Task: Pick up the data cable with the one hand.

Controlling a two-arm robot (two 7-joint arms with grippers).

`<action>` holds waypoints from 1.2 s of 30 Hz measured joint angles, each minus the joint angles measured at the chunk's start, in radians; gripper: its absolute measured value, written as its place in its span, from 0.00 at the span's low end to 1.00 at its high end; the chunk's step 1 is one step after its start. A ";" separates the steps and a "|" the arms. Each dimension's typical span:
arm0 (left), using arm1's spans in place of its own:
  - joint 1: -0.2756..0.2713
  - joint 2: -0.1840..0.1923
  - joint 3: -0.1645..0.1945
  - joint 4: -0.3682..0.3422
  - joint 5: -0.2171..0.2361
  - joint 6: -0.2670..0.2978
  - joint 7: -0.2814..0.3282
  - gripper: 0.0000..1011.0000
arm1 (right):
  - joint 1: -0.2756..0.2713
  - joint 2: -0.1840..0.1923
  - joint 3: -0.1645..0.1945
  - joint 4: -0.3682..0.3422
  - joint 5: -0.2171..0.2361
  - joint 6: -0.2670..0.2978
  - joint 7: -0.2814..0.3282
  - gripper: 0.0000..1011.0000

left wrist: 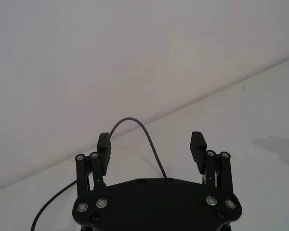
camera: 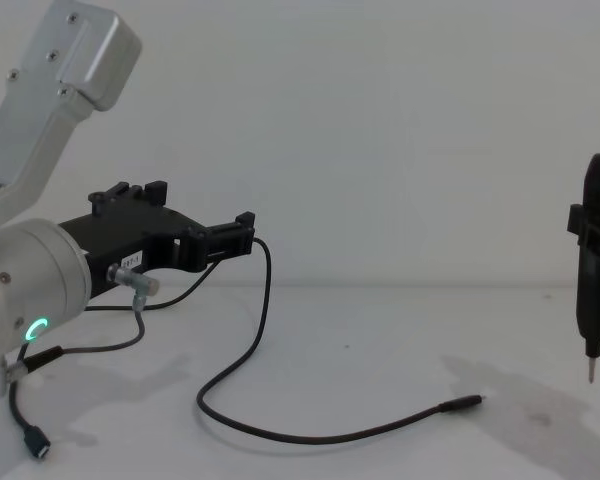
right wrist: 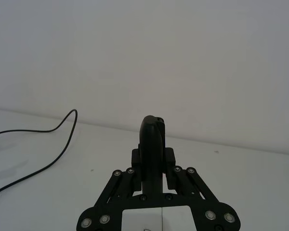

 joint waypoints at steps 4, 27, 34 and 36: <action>0.000 0.000 0.000 0.000 0.000 0.000 0.000 0.99 | 0.000 0.000 0.000 0.000 0.000 0.000 0.000 0.27; 0.000 0.000 0.000 -0.001 0.001 0.000 0.000 0.99 | 0.000 0.000 0.000 0.000 0.000 0.000 0.000 0.27; 0.000 0.000 0.000 -0.001 0.001 0.000 0.000 0.99 | 0.000 0.000 0.000 0.000 0.000 0.000 0.000 0.27; 0.000 0.000 0.001 -0.001 0.002 0.001 -0.002 0.99 | 0.000 0.000 0.000 0.000 0.000 0.000 0.000 0.27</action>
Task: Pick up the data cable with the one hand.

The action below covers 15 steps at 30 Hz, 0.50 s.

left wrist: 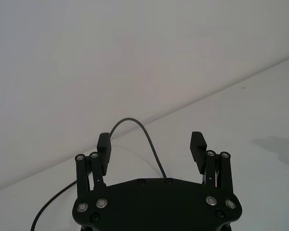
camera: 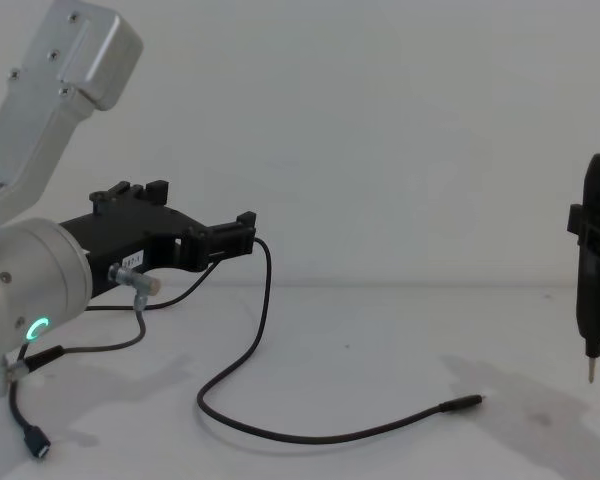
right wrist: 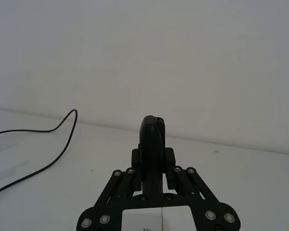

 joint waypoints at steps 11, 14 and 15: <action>-0.012 0.012 0.025 -0.012 0.007 0.016 -0.057 0.99 | 0.000 0.000 0.000 0.000 0.000 0.000 0.000 0.27; -0.017 0.019 0.034 -0.016 0.007 0.023 -0.080 0.99 | 0.000 0.000 0.000 0.000 0.000 0.000 0.000 0.27; -0.021 0.024 0.039 -0.018 0.008 0.027 -0.095 0.99 | 0.000 0.000 0.000 0.000 0.000 0.000 0.000 0.27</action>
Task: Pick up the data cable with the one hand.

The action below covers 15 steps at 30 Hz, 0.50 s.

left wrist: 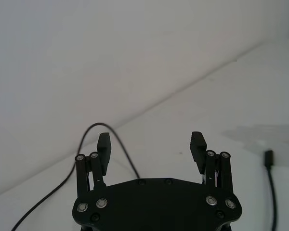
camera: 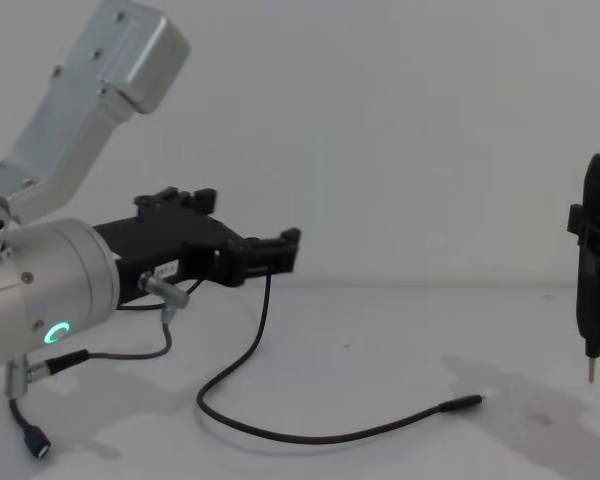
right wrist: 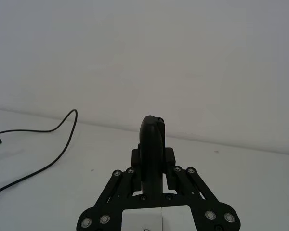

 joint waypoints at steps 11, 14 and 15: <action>-0.043 0.047 0.047 -0.014 0.005 0.050 -0.140 0.99 | 0.000 0.000 0.000 0.000 0.000 0.000 0.000 0.27; -0.061 0.061 0.063 -0.015 0.007 0.068 -0.185 0.99 | 0.000 0.000 0.000 0.000 0.000 0.000 0.000 0.27; -0.071 0.067 0.072 -0.015 0.008 0.077 -0.207 0.99 | 0.000 0.000 0.000 0.000 0.000 0.000 0.000 0.27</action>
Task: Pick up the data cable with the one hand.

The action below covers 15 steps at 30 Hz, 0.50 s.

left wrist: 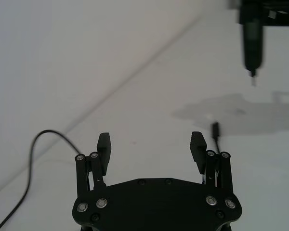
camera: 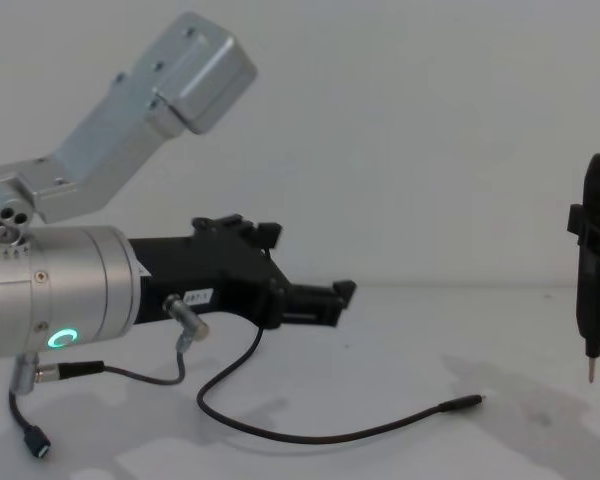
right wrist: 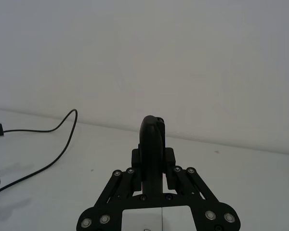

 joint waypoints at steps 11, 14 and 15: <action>-0.090 0.033 0.076 0.014 0.026 0.073 -0.177 0.99 | 0.000 0.000 0.000 0.000 0.000 0.000 0.000 0.27; -0.118 0.036 0.099 0.021 0.038 0.095 -0.223 0.99 | 0.000 0.000 0.000 0.000 0.000 0.000 0.000 0.27; -0.134 0.036 0.113 0.028 0.046 0.108 -0.246 0.99 | 0.000 0.000 0.000 0.000 0.000 0.000 0.000 0.27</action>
